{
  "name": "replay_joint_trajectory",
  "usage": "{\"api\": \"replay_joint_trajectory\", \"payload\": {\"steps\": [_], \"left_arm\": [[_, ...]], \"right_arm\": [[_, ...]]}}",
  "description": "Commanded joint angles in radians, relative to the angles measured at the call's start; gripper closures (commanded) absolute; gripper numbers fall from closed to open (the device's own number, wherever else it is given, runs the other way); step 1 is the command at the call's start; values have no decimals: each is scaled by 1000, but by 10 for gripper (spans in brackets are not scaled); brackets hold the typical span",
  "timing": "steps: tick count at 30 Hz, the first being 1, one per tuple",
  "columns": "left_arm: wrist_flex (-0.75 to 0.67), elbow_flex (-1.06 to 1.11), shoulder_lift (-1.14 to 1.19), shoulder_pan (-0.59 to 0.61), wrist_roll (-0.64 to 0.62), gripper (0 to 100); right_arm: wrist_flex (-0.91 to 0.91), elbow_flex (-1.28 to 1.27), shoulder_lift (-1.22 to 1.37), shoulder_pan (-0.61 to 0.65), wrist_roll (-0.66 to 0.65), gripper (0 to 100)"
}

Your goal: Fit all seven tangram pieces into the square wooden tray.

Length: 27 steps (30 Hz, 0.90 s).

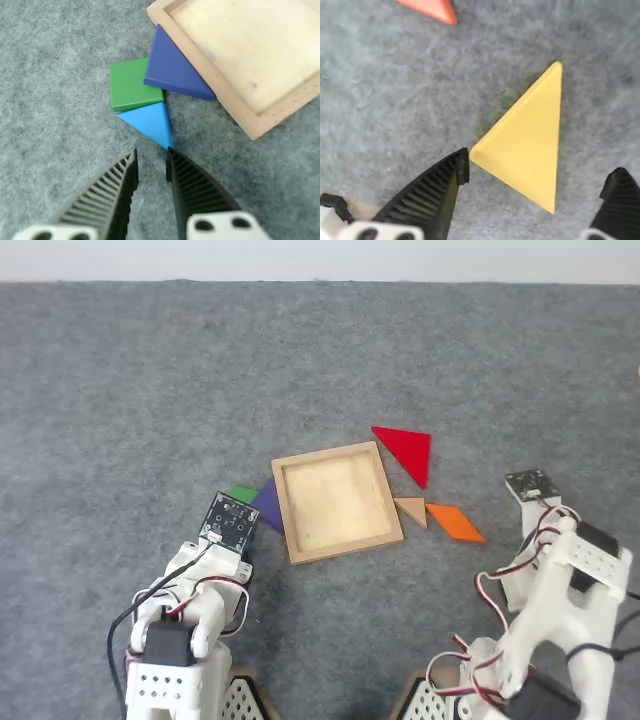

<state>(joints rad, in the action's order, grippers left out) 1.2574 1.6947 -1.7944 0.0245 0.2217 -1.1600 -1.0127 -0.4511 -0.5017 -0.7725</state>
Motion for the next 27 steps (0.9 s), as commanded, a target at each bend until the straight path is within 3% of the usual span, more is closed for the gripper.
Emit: {"api": "replay_joint_trajectory", "payload": {"steps": [1, 20, 27], "left_arm": [[8, -10, -18, 2, 6, 907], [8, -10, -18, 2, 6, 907], [8, -10, -18, 2, 6, 907]], "right_arm": [[27, -12, -42, 1, -23, 578], [134, -37, 139, -1, -54, 579], [134, -37, 139, -1, -54, 731]]}}
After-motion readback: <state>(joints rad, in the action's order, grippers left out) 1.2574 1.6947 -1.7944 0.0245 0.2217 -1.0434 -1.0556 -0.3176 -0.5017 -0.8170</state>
